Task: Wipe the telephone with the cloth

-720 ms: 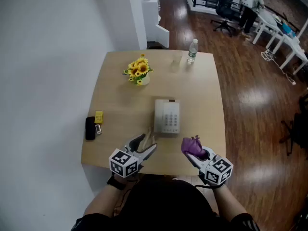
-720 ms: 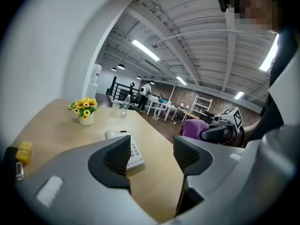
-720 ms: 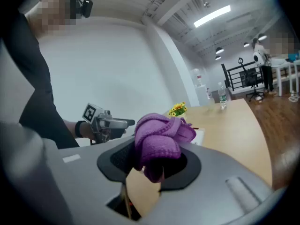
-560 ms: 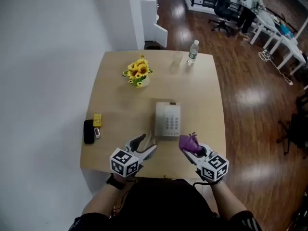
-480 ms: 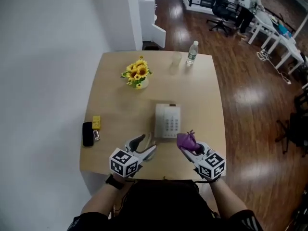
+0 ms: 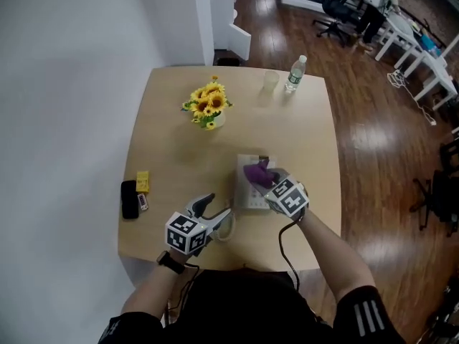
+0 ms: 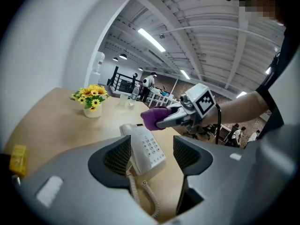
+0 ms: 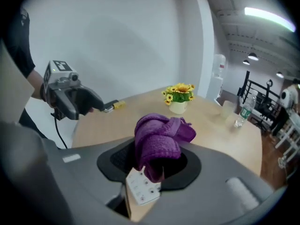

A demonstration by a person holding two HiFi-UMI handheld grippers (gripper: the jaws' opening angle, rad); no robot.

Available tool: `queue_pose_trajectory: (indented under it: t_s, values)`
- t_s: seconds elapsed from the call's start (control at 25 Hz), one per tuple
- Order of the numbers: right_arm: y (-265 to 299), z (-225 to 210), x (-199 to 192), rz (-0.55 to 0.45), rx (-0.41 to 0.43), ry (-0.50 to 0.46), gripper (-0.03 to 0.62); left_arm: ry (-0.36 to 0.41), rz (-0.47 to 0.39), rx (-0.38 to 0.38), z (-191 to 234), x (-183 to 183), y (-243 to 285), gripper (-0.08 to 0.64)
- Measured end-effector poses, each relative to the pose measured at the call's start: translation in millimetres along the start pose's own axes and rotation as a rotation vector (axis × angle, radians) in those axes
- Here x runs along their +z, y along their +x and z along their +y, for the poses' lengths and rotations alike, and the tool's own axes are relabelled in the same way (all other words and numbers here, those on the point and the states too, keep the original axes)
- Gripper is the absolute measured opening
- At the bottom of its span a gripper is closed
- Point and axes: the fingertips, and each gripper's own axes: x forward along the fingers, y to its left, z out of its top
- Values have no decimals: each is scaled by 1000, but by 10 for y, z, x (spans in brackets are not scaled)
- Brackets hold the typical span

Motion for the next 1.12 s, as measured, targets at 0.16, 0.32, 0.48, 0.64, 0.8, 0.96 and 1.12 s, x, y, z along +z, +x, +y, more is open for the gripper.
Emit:
queue_pose_trajectory:
  t_s: [0.16, 0.32, 0.48, 0.64, 0.8, 0.96, 1.12]
  values:
    - [393, -250, 87, 127, 6, -124, 141, -37, -8, 37, 115, -3, 20, 279]
    - [708, -388, 143, 227, 11, -266, 141, -52, -11, 58, 174, -6, 33, 279]
    - [934, -436, 163, 314, 5, -396, 141, -72, -14, 78, 202, -28, 30, 279]
    - [1015, -397, 157, 368, 15, -506, 141, -89, -12, 88, 180, -66, 47, 279]
    - [946, -234, 65, 413, 32, -599, 138, -94, -20, 96, 206, -50, 35, 279]
    - [817, 3, -84, 414, 26, -646, 138, -89, -33, 111, 264, -4, 2, 279]
    - [792, 195, -285, 370, -23, -684, 138, -91, -31, 111, 274, -14, -1, 278]
